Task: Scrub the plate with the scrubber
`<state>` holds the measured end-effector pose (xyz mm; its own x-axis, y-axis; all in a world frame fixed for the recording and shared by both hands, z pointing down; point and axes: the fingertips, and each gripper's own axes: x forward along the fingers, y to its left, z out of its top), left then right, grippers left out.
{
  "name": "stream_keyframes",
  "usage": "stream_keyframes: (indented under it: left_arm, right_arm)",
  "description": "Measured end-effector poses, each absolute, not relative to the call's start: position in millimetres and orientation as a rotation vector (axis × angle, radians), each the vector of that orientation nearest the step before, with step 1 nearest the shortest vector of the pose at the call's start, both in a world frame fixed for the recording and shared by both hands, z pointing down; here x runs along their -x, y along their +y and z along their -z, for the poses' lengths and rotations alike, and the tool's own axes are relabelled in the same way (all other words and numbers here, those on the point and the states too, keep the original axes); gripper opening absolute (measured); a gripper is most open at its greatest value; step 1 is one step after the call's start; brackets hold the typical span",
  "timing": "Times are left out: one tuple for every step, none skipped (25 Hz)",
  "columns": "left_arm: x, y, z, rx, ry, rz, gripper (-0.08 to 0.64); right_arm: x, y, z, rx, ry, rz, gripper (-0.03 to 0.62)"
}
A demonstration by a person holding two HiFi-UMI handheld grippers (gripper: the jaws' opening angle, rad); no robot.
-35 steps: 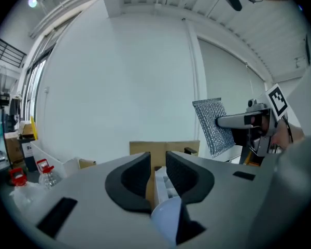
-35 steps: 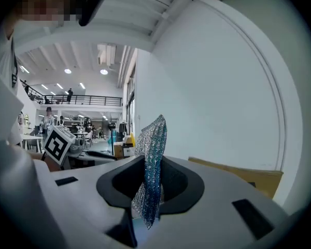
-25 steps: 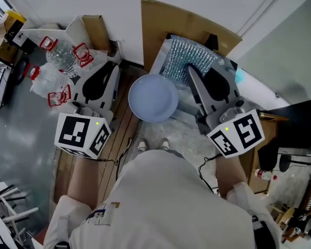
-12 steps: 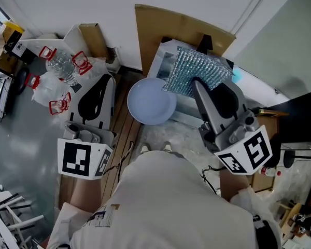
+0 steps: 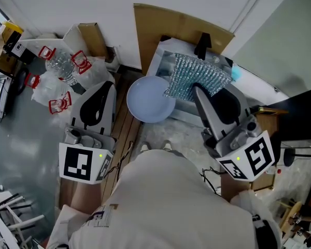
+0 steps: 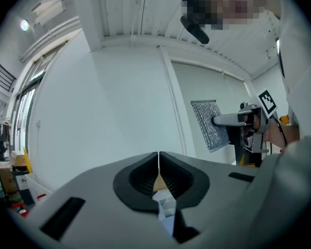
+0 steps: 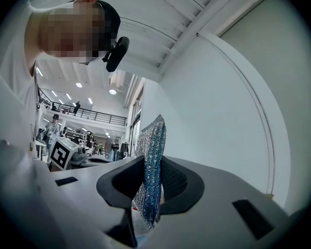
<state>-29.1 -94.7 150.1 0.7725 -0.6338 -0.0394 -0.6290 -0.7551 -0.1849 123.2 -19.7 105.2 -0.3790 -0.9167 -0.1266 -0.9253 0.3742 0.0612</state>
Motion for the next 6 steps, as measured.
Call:
stream_keyframes:
  left_arm:
    - [29.7, -94.5, -150.4, 2.778, 1.001, 0.041, 0.025]
    - [30.5, -94.7, -150.6, 2.776, 1.002, 0.043, 0.025]
    - [31.5, -95.4, -150.9, 2.775, 1.007, 0.046, 0.025]
    - [32.8, -96.2, -151.4, 2.774, 1.013, 0.047, 0.025]
    - [34.3, -97.1, -151.9, 2.774, 1.021, 0.048, 0.025]
    - [35.8, -98.1, -152.5, 2.774, 1.03, 0.048, 0.025]
  right_arm:
    - [-123.5, -19.6, -106.1, 1.711, 2.543, -0.182, 0.103]
    - [-123.5, -19.9, -107.0, 1.712, 2.543, -0.176, 0.103]
    - [-123.2, -20.1, -107.8, 1.71, 2.542, -0.165, 0.103]
    - [-122.8, -20.3, -108.4, 1.704, 2.541, -0.152, 0.103]
    - [-122.2, -20.4, -108.8, 1.695, 2.539, -0.137, 0.103]
    - [-121.6, -20.5, -109.1, 1.685, 2.537, -0.12, 0.103]
